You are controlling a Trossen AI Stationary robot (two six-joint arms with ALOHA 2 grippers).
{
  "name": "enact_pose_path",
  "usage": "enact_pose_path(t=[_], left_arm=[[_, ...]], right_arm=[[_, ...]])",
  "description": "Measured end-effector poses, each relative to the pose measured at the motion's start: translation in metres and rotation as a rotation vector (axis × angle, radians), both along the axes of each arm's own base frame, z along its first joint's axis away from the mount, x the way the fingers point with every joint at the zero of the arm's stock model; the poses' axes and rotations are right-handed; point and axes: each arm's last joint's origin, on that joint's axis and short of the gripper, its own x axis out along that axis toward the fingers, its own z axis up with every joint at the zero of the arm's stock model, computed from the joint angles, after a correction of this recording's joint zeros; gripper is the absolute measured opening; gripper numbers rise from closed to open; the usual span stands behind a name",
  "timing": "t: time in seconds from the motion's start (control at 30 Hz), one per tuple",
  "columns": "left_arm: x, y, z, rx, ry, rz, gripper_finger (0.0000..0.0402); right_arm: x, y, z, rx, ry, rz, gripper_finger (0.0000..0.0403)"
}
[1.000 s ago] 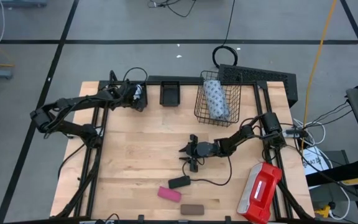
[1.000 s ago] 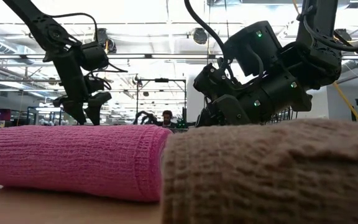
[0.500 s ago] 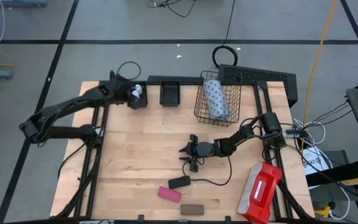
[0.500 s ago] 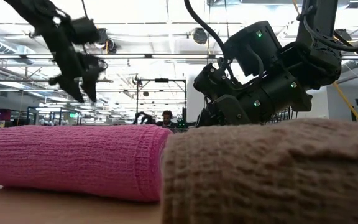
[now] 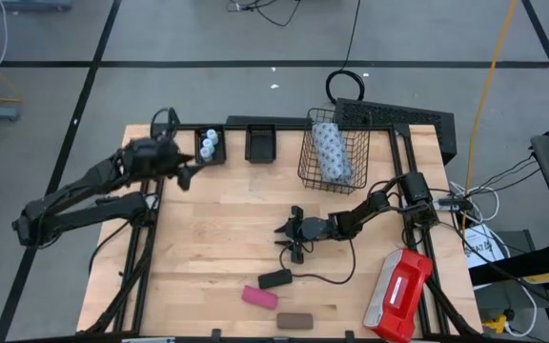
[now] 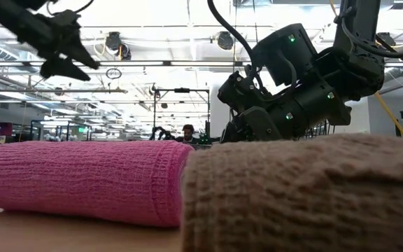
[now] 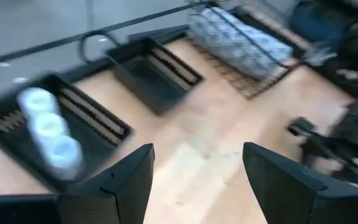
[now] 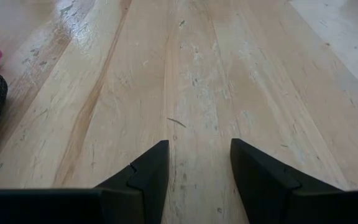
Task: Pick & place medical supplies in basket/bin
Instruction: Put the black rolled bandage into the right black basket
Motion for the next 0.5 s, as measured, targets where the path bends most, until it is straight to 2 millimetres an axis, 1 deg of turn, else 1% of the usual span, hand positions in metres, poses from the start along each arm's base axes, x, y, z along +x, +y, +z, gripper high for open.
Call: enact_pose_path(t=[0.17, 0.23, 0.3, 0.37, 0.5], left_arm=[[0.002, -0.019, -0.044, -0.034, -0.136, -0.116, 0.0255], [0.005, -0.026, -0.056, -0.013, -0.192, -0.182, 0.0255], [0.007, -0.031, -0.064, 0.036, -0.233, -0.237, 0.0255], [0.006, -0.036, -0.068, 0.105, -0.235, -0.27, 0.0255], [0.003, -0.042, -0.068, 0.213, -0.212, -0.244, 0.0255]], right_arm=[[0.0, 0.0, 0.0, 0.0, 0.0, -0.001, 0.0159], [0.0, 0.0, 0.0, -0.001, 0.0, -0.002, 0.0158], [0.0, 0.0, 0.0, -0.001, -0.001, -0.002, 0.0158], [0.0, 0.0, 0.0, -0.001, 0.0, -0.002, 0.016], [0.0, 0.0, 0.0, -0.001, 0.001, -0.001, 0.0162]])
